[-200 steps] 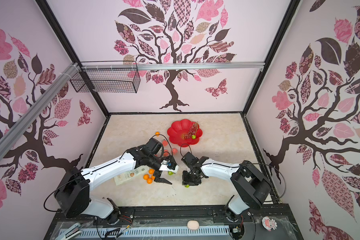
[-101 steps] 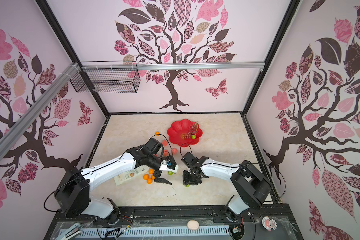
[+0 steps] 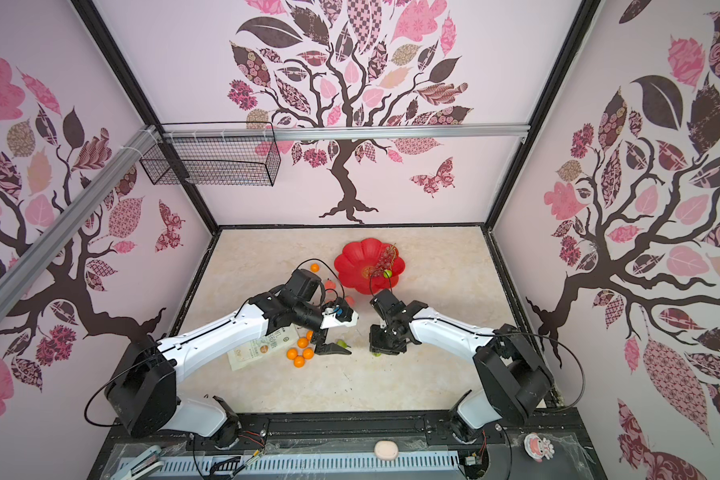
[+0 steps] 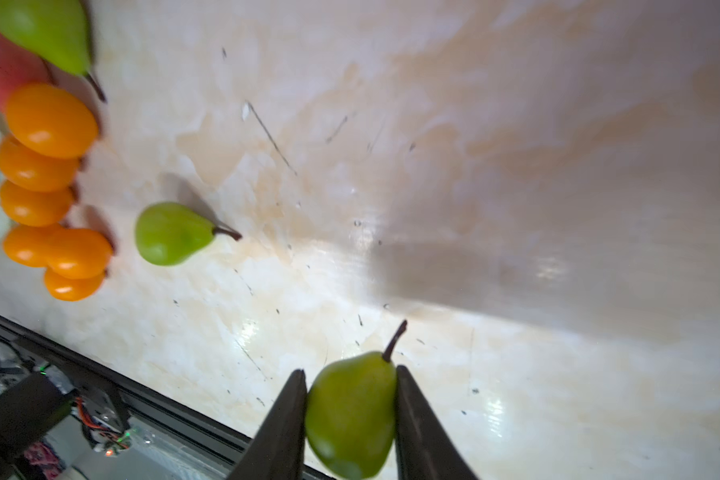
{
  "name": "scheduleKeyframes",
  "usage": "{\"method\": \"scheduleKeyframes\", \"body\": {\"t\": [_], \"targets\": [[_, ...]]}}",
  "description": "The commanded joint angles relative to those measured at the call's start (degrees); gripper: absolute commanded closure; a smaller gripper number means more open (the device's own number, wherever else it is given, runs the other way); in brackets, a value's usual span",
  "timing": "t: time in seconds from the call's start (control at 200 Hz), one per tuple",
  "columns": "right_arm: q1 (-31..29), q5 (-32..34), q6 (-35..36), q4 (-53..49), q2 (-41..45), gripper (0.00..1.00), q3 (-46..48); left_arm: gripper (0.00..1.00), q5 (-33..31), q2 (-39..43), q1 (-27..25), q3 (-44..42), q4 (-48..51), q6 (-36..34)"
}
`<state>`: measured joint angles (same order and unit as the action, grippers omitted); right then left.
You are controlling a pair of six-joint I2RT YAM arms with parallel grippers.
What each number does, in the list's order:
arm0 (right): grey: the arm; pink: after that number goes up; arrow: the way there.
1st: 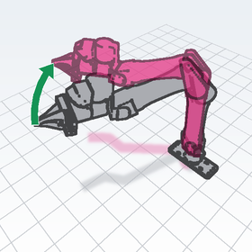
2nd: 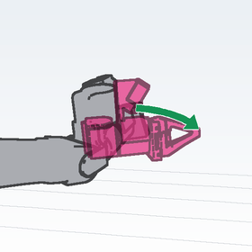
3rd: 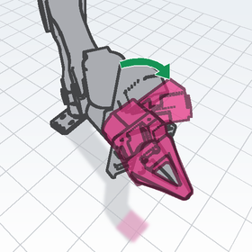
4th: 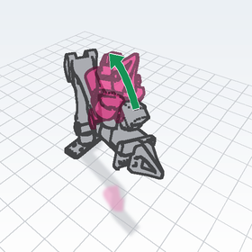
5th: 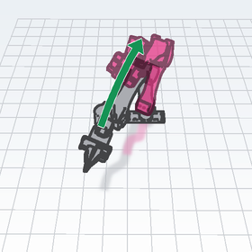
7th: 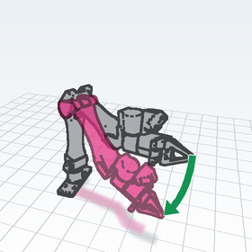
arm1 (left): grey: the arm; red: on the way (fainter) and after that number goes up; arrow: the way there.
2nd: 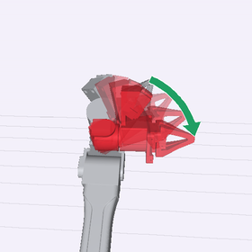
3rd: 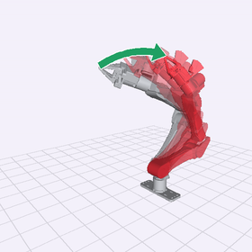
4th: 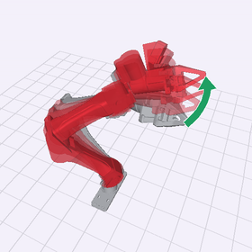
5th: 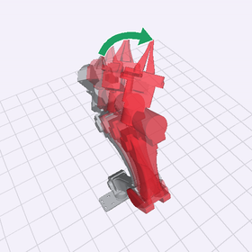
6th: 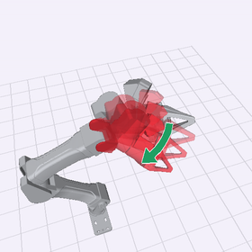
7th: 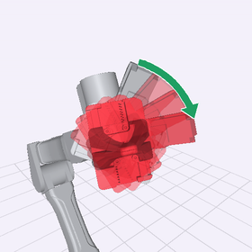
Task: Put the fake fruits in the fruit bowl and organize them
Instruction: 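Carry the second pear to the bowl with right gripper while left gripper withdraws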
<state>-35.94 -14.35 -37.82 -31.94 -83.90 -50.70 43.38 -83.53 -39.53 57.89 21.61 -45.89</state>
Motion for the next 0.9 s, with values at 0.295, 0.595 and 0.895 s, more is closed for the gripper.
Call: {"method": "scheduleKeyframes", "body": {"t": [0.295, 0.595, 0.895], "targets": [[14.6, 0.5, 12.1, -7.5, -1.6, 0.65, -16.7, 0.02, -10.3, 0.2, 0.3, -2.6, -22.0, 21.6], [17.9, 3.8, 14.6, -7.3, -12.8, 0.65, -30.1, 0.02, -21.0, -5.9, 0.7, 1.3, -26.5, 36.2], [18.3, 11.6, 18.0, -9.3, -24.5, 0.66, -42.8, 0.02, -36.3, -11.5, 0.8, 8.0, -21.6, 47.7]]}}
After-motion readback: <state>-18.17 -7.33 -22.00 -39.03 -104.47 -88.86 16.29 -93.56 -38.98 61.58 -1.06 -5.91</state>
